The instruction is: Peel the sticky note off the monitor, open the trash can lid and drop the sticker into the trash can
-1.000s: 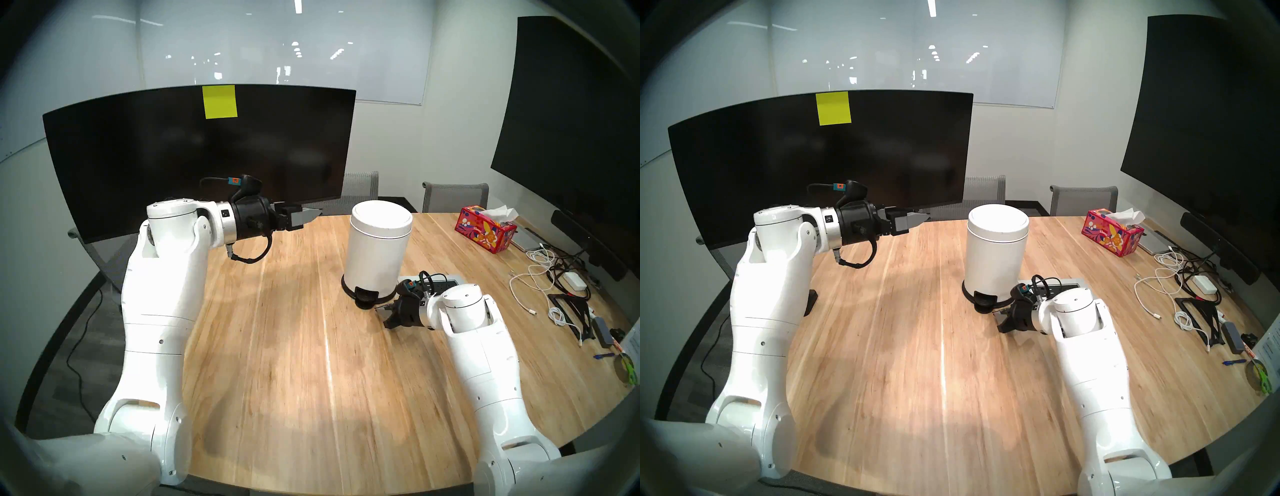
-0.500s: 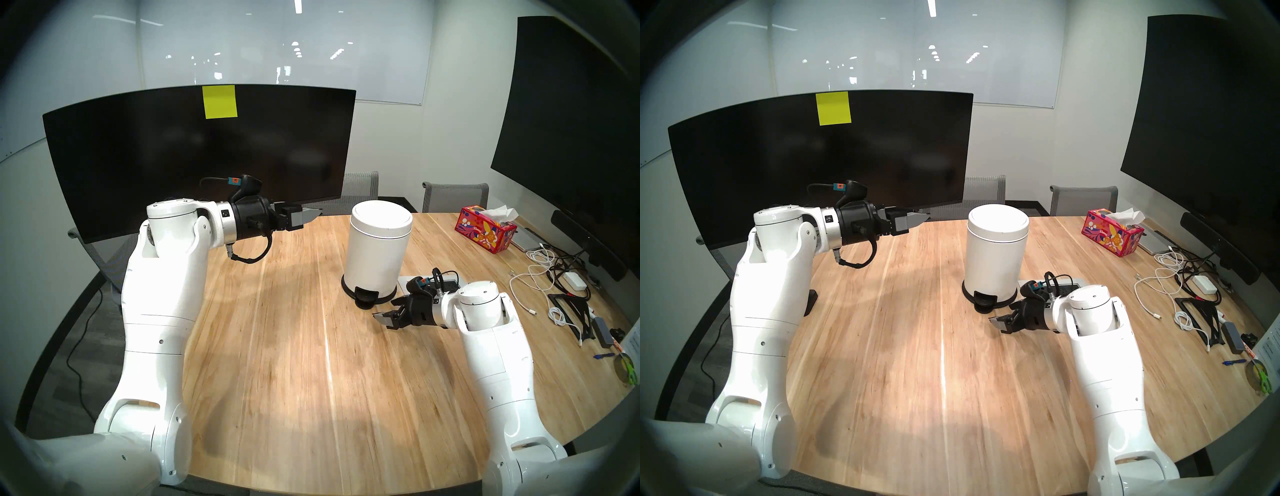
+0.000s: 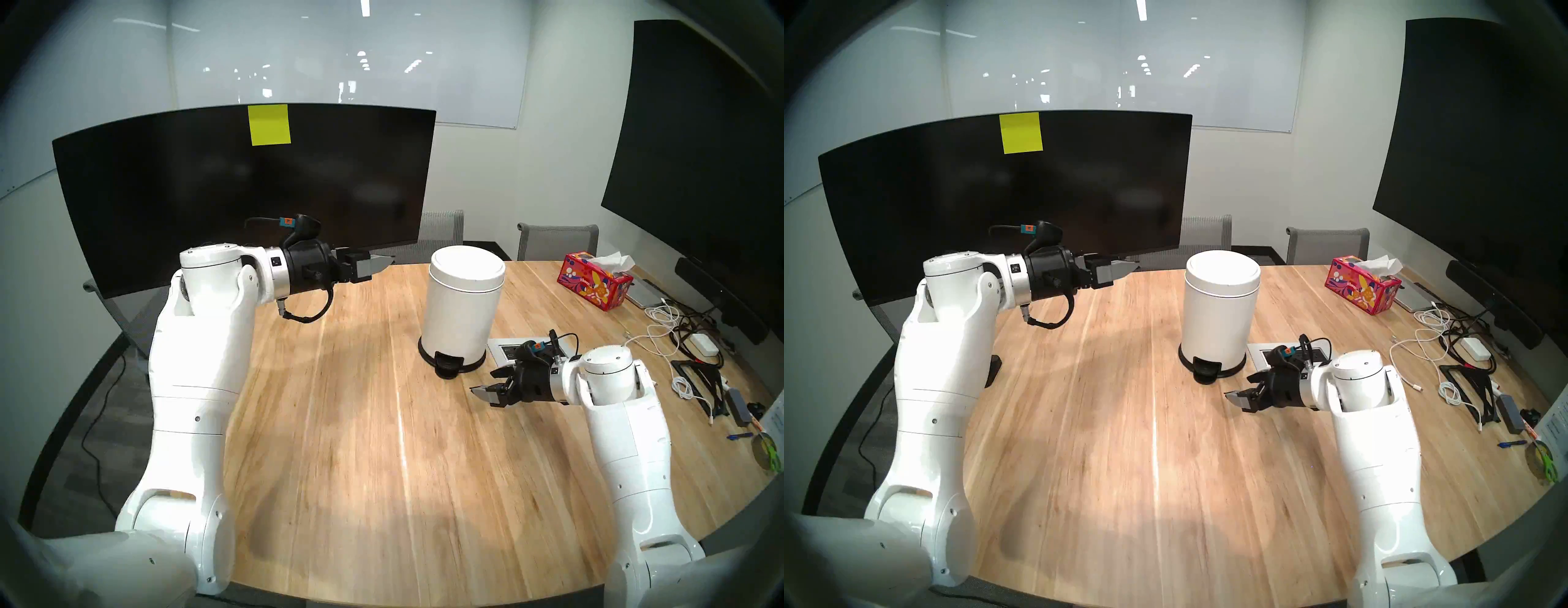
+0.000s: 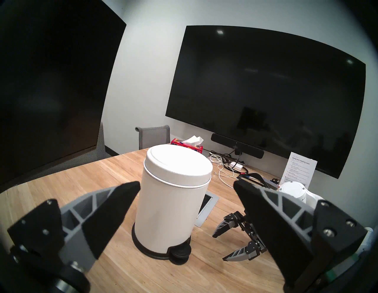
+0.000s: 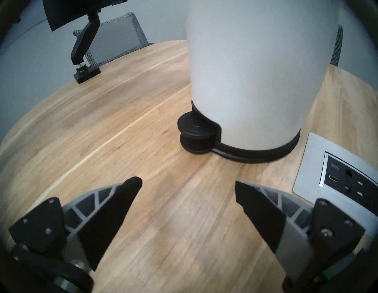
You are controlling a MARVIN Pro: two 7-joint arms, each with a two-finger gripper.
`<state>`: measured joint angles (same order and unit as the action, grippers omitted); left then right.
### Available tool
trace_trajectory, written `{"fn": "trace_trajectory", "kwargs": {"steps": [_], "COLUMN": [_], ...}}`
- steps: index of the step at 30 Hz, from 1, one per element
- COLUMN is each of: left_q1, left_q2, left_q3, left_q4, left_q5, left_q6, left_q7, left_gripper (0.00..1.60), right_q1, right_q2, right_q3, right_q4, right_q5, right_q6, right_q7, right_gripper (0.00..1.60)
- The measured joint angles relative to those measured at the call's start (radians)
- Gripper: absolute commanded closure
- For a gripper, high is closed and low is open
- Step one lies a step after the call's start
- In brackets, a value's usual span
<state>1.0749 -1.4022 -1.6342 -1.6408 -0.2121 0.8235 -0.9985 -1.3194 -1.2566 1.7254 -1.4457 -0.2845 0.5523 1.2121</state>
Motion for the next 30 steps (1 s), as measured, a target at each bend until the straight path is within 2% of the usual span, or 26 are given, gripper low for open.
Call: {"fn": "trace_trajectory", "kwargs": {"steps": [10,30], "left_q1": [0.000,0.000], "left_q2": [0.000,0.000], "left_q3": [0.000,0.000], "left_q4": [0.000,0.000], "left_q5": [0.000,0.000], "left_q6": [0.000,0.000], "left_q7": [0.000,0.000], "left_gripper": [0.00,0.00], "right_q1": [0.018,0.029], "right_q2": [0.037,0.044], "right_q3": [0.014,0.018], "right_q4": [0.021,0.032], "right_q5": [0.012,0.010], "right_q6": [-0.018,-0.028], "right_q7": [0.073,0.093], "right_gripper": [0.00,0.00]}}
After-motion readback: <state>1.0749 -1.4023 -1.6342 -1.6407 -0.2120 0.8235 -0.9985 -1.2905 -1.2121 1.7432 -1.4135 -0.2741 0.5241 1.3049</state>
